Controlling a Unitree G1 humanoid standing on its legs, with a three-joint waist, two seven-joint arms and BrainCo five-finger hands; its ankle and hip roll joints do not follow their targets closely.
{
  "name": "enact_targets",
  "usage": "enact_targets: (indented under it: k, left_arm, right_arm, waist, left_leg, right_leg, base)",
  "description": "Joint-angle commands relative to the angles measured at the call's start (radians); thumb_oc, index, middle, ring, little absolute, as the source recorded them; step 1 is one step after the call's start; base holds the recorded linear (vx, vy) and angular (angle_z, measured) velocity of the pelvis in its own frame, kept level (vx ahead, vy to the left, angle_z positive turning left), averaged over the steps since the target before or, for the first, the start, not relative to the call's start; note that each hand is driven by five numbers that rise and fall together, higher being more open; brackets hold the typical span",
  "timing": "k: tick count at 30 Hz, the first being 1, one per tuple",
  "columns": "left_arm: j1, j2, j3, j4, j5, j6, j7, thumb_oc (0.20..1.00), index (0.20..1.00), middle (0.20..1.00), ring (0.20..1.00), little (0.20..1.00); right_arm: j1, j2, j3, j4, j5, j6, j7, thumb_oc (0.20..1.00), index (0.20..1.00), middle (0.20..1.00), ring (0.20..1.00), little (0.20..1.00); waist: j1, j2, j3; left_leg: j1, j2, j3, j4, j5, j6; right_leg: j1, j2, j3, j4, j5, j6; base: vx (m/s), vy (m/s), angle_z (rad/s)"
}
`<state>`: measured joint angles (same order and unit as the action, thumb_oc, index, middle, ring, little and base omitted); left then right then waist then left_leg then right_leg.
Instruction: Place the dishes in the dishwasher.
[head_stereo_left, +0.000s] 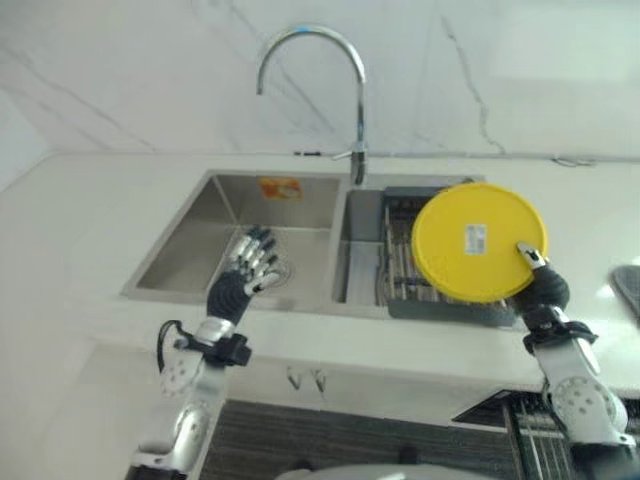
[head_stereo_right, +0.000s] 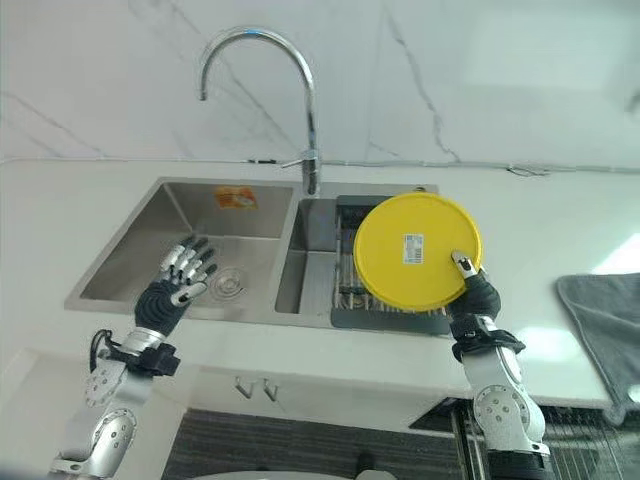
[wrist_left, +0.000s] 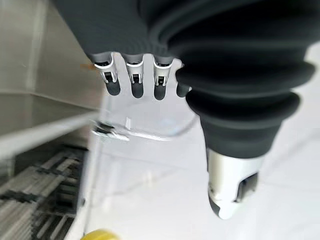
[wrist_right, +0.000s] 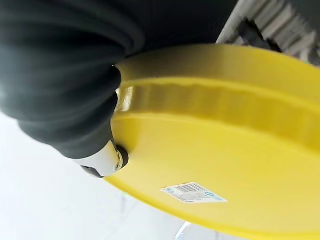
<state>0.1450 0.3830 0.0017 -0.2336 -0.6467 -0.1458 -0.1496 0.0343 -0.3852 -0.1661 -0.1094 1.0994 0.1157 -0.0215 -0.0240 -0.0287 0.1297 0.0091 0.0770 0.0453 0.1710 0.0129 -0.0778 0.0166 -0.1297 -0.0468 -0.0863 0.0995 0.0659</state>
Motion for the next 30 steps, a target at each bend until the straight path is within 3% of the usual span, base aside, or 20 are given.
enact_targets:
  k: [1,3,5,7,8,9,10,13,17,20,22,26,27,29,30]
  left_arm:
    - [-0.056,0.062,0.048,-0.07,0.045,-0.109,0.0,1.0,1.0,1.0,1.0,1.0]
    - [-0.072,0.073,0.051,-0.075,0.027,-0.083,-0.034,1.0,1.0,1.0,1.0,1.0]
    - [-0.072,0.078,0.053,-0.09,0.036,-0.072,-0.05,1.0,1.0,1.0,1.0,1.0]
    - [-0.068,0.094,0.054,-0.088,0.08,-0.073,-0.028,1.0,1.0,1.0,1.0,1.0]
    - [-0.064,0.114,0.057,-0.088,0.094,-0.08,-0.019,1.0,1.0,1.0,1.0,1.0]
    - [-0.061,0.129,0.06,-0.091,0.087,-0.093,-0.019,1.0,1.0,1.0,1.0,1.0]
    - [-0.063,0.153,0.073,-0.104,0.092,-0.123,-0.012,1.0,1.0,1.0,1.0,1.0]
    - [-0.105,0.159,0.054,-0.125,0.158,-0.155,0.013,1.0,1.0,1.0,1.0,1.0]
    - [-0.169,0.15,0.009,-0.127,0.233,-0.143,0.052,1.0,1.0,1.0,1.0,1.0]
    - [-0.196,0.173,-0.014,-0.131,0.334,-0.148,0.091,1.0,1.0,1.0,1.0,1.0]
    - [-0.211,0.19,-0.016,-0.131,0.359,-0.14,0.103,1.0,1.0,1.0,1.0,1.0]
    - [-0.228,0.203,-0.03,-0.132,0.364,-0.146,0.093,1.0,1.0,1.0,1.0,1.0]
    - [-0.246,0.195,-0.047,-0.139,0.362,-0.143,0.094,1.0,1.0,1.0,1.0,1.0]
    - [-0.263,0.184,-0.06,-0.139,0.365,-0.137,0.09,1.0,1.0,1.0,1.0,1.0]
    - [-0.277,0.182,-0.064,-0.132,0.387,-0.133,0.101,1.0,1.0,1.0,1.0,1.0]
  right_arm:
    - [-0.144,-0.012,-0.048,-0.093,-0.021,-0.075,0.06,0.2,0.2,0.2,0.2,0.2]
    - [-0.11,0.002,-0.085,-0.145,0.005,-0.068,0.068,0.2,0.2,0.2,0.2,0.2]
    - [-0.058,0.02,-0.112,-0.19,0.031,-0.06,0.097,0.2,0.2,0.2,0.2,0.2]
    - [-0.046,0.016,-0.112,-0.195,0.048,-0.065,0.074,0.2,0.2,0.2,0.2,0.2]
    - [-0.05,0.006,-0.113,-0.188,0.073,-0.063,0.069,0.2,0.2,0.2,0.2,0.2]
    - [-0.056,-0.006,-0.112,-0.18,0.076,-0.075,0.06,0.2,0.2,0.2,0.2,0.2]
    - [-0.074,-0.039,-0.115,-0.165,0.1,-0.086,0.072,0.2,0.2,0.2,0.2,0.2]
    - [-0.098,-0.039,-0.108,-0.168,0.099,-0.12,0.074,0.2,0.2,0.2,0.2,0.2]
    - [-0.124,-0.008,-0.079,-0.185,0.074,-0.096,0.052,0.2,0.2,0.2,0.2,0.2]
    - [-0.112,0.0,-0.073,-0.208,0.081,-0.082,0.043,0.2,0.2,0.2,0.2,0.2]
    - [-0.101,0.009,-0.08,-0.21,0.082,-0.071,0.073,0.2,0.2,0.2,0.2,0.2]
    - [-0.083,0.019,-0.083,-0.228,0.076,-0.072,0.094,0.2,0.2,0.2,0.2,0.2]
    - [-0.088,0.025,-0.077,-0.238,0.054,-0.073,0.094,0.2,0.2,0.2,0.2,0.2]
    - [-0.094,0.034,-0.064,-0.242,0.041,-0.083,0.096,0.2,0.2,0.2,0.2,0.2]
    - [-0.088,0.037,-0.059,-0.259,0.049,-0.067,0.116,0.2,0.2,0.2,0.2,0.2]
  waist:
    - [-0.002,-0.006,0.015]
    - [-0.032,-0.004,0.027]
    - [-0.052,-0.01,0.041]
    - [-0.056,-0.013,0.051]
    - [-0.048,-0.014,0.054]
    - [-0.043,-0.013,0.055]
    - [-0.033,0.001,0.053]
    - [-0.013,0.013,0.039]
    - [0.007,-0.008,0.015]
    - [0.011,-0.019,0.0]
    - [0.014,-0.027,-0.005]
    - [0.006,-0.035,-0.008]
    - [-0.006,-0.033,-0.006]
    - [-0.018,-0.032,-0.005]
    - [-0.036,-0.032,0.004]
  left_leg:
    - [0.111,-0.035,-0.009,-0.1,-0.127,0.043]
    - [0.139,-0.056,-0.022,-0.14,-0.142,0.054]
    - [0.136,-0.096,-0.046,-0.135,-0.156,0.066]
    - [0.152,-0.106,-0.034,-0.152,-0.153,0.07]
    - [0.165,-0.104,-0.005,-0.176,-0.145,0.071]
    - [0.172,-0.1,0.013,-0.192,-0.138,0.073]
    - [0.179,-0.085,0.044,-0.24,-0.114,0.085]
    - [0.143,-0.077,0.082,-0.255,-0.081,0.105]
    - [0.108,-0.081,0.113,-0.252,-0.059,0.107]
    - [0.093,-0.075,0.117,-0.258,-0.045,0.094]
    - [0.085,-0.055,0.137,-0.258,-0.047,0.076]
    - [0.092,-0.002,0.178,-0.258,-0.05,0.046]
    - [0.098,0.036,0.189,-0.258,-0.047,0.029]
    - [0.099,0.071,0.189,-0.258,-0.042,0.013]
    - [0.089,0.147,0.186,-0.258,-0.009,-0.017]
  right_leg:
    - [0.042,0.008,0.023,-0.001,-0.012,0.054]
    - [-0.015,-0.037,0.05,0.017,0.03,0.096]
    - [-0.065,-0.072,0.072,0.043,0.071,0.106]
    - [-0.09,-0.065,0.04,0.06,0.09,0.11]
    - [-0.097,-0.057,-0.031,0.095,0.085,0.114]
    - [-0.099,-0.05,-0.057,0.115,0.078,0.115]
    - [-0.09,-0.005,-0.099,0.22,0.021,0.107]
    - [-0.045,0.03,-0.158,0.347,-0.083,0.066]
    - [0.046,0.014,-0.159,0.319,-0.11,0.071]
    - [0.112,-0.032,-0.164,0.236,-0.091,0.086]
    - [0.141,-0.095,-0.204,0.18,-0.048,0.107]
    - [0.152,-0.171,-0.249,0.068,0.02,0.138]
    - [0.142,-0.18,-0.24,0.014,0.028,0.143]
    - [0.118,-0.18,-0.206,0.002,0.031,0.145]
    - [0.098,-0.136,-0.161,0.033,-0.032,0.144]
  base:
    - [-0.2,0.565,-1.18]
    - [-0.2,0.512,-0.56]
    - [-0.18,0.449,-0.09]
    - [-0.15,0.287,-0.56]
    - [-0.15,0.14,-1.03]
    - [-0.25,0.189,-1.14]
    - [-0.26,0.172,-1.2]
    - [-0.26,0.108,-1.0]
    - [-0.14,-0.05,-0.53]
    - [-0.1,-0.179,-0.47]
    - [-0.13,-0.32,-0.92]
    - [-0.14,-0.459,-1.31]
    - [-0.14,-0.582,-0.61]
    - [-0.18,-0.833,-0.46]
    - [-0.2,-0.999,0.01]
